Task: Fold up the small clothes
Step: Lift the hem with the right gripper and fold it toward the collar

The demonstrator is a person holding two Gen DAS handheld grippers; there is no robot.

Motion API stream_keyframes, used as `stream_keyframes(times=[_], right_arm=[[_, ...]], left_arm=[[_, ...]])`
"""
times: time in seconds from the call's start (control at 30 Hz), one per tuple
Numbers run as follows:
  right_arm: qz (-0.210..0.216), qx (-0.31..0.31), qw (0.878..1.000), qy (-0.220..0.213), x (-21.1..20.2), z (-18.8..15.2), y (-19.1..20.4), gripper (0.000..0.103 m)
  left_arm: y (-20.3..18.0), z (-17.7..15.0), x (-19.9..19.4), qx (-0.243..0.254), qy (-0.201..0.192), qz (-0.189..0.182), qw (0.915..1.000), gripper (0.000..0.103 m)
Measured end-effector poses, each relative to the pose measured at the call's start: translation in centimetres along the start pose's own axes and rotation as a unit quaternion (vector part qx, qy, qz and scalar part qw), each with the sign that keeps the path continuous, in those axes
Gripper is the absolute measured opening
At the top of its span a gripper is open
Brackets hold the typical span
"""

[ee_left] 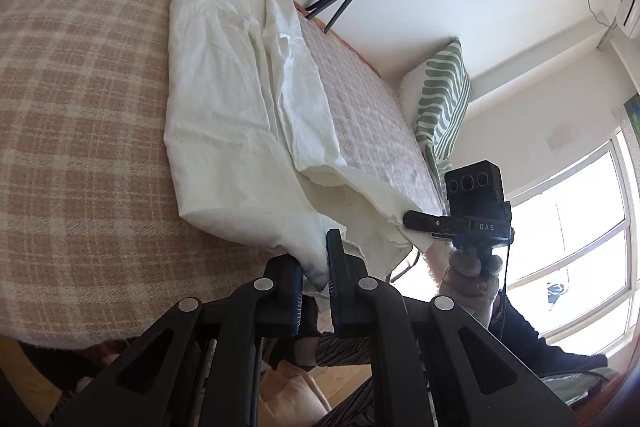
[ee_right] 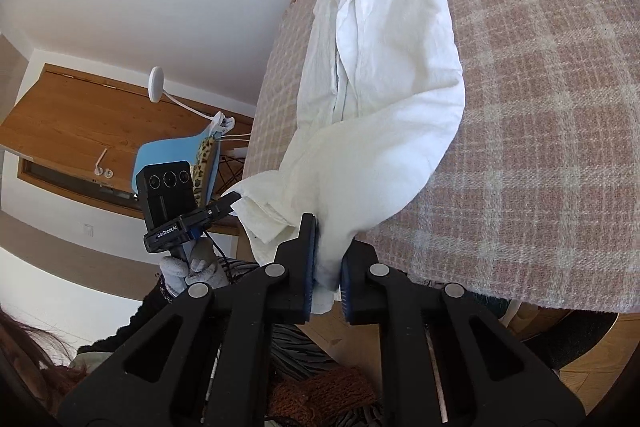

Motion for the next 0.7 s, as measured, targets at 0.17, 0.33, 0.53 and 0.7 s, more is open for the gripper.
stream_keyframes(times=[0.17,0.33,0.53,0.7], right_arm=[[0.002,0.005,0.999,-0.038,-0.9,4.1,0.0,0.012],[-0.020,0.006,0.998,-0.056,-0.2,8.5,-0.7,0.012],[-0.032,0.049,0.997,-0.059,1.4,12.9,-4.2,0.012],[-0.031,0.073,0.996,-0.043,2.8,14.8,-5.8,0.013]], left_arm=[[0.3,4.3,-0.1,-0.001,-0.039,0.010,0.9992,0.009],[1.8,8.2,0.9,-0.004,-0.050,0.033,0.9982,0.009],[4.8,11.7,2.7,-0.016,-0.050,0.069,0.9963,0.008],[6.2,13.5,3.8,-0.016,-0.049,0.086,0.9949,0.008]])
Point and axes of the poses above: each gripper's, at about its wrist camera, not at the fingertips, and x roughly the way its jaws point, y to its left, z to its top, the point moved 9 cm from there along x, roughly the way its jaws point, and after that the axes turned 5 degrees about y, right-handed, at the moved point
